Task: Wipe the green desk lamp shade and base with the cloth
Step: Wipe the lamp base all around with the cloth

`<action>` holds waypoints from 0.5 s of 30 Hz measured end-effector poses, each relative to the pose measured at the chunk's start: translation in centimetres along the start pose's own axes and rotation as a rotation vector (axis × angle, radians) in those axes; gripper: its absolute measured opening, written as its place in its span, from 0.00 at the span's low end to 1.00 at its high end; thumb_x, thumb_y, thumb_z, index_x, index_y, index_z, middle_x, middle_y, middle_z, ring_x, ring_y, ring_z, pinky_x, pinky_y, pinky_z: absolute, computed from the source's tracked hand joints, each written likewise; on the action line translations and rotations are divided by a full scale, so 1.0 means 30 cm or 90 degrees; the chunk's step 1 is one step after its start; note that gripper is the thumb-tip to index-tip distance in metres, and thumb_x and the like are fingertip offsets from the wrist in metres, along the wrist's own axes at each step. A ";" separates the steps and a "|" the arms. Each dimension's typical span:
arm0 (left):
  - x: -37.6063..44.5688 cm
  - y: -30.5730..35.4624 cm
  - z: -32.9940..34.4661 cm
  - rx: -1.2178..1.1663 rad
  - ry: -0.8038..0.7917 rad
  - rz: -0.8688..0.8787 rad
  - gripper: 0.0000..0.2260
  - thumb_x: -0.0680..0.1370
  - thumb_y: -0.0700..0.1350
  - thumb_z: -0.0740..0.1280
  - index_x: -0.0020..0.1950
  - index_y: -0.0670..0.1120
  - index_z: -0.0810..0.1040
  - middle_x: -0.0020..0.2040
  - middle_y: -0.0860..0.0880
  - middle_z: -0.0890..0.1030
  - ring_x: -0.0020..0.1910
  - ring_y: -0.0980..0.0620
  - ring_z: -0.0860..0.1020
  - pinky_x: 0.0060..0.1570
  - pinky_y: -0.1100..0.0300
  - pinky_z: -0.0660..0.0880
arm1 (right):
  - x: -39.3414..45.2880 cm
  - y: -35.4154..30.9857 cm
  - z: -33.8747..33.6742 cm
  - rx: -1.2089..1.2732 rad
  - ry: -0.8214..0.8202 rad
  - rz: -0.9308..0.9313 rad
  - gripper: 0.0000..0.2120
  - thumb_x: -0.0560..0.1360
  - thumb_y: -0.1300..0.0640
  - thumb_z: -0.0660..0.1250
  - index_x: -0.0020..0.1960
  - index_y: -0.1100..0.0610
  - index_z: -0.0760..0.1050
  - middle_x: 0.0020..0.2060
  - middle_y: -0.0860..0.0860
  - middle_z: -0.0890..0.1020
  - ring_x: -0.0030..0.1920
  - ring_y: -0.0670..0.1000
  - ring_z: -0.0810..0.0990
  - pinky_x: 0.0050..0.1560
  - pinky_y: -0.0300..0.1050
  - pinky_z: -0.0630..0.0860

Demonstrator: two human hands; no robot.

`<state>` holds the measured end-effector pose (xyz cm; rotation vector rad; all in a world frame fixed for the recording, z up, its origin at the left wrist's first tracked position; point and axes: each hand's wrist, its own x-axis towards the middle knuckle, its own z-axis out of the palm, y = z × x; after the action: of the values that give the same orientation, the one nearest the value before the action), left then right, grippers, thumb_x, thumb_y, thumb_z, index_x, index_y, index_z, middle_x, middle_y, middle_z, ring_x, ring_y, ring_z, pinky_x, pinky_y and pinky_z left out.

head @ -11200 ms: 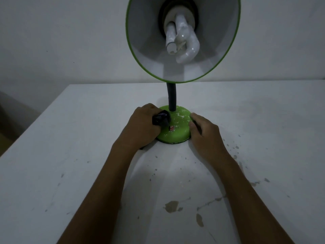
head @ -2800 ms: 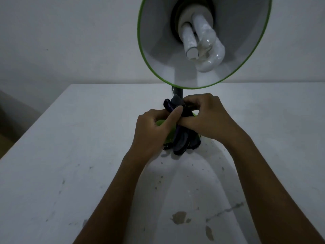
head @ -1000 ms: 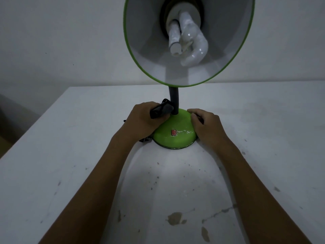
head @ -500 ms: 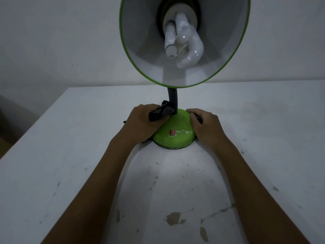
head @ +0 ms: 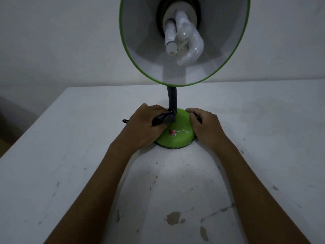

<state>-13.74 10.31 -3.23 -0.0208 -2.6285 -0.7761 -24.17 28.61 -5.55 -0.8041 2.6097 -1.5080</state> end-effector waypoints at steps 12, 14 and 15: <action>-0.042 0.008 -0.031 -0.030 -0.060 -0.017 0.09 0.80 0.51 0.64 0.56 0.63 0.79 0.52 0.64 0.79 0.48 0.60 0.70 0.46 0.69 0.63 | -0.006 0.004 -0.009 0.005 -0.004 -0.003 0.15 0.82 0.57 0.59 0.63 0.55 0.80 0.52 0.50 0.85 0.52 0.48 0.82 0.57 0.49 0.78; -0.041 0.006 -0.045 -0.105 -0.057 -0.065 0.08 0.76 0.50 0.65 0.51 0.53 0.83 0.47 0.55 0.83 0.45 0.58 0.74 0.46 0.65 0.69 | -0.007 0.004 -0.008 0.005 -0.002 -0.006 0.15 0.82 0.58 0.59 0.64 0.56 0.79 0.52 0.51 0.85 0.53 0.49 0.82 0.58 0.49 0.78; -0.034 0.010 -0.055 -0.155 -0.046 -0.099 0.11 0.74 0.50 0.65 0.48 0.48 0.83 0.44 0.48 0.83 0.42 0.55 0.76 0.46 0.59 0.70 | -0.008 0.004 -0.009 0.005 -0.001 -0.008 0.15 0.82 0.58 0.59 0.64 0.56 0.79 0.52 0.51 0.85 0.53 0.49 0.82 0.57 0.48 0.78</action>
<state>-12.14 9.81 -2.19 0.0902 -2.6092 -1.1647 -24.09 28.96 -5.57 -0.8218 2.6004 -1.5186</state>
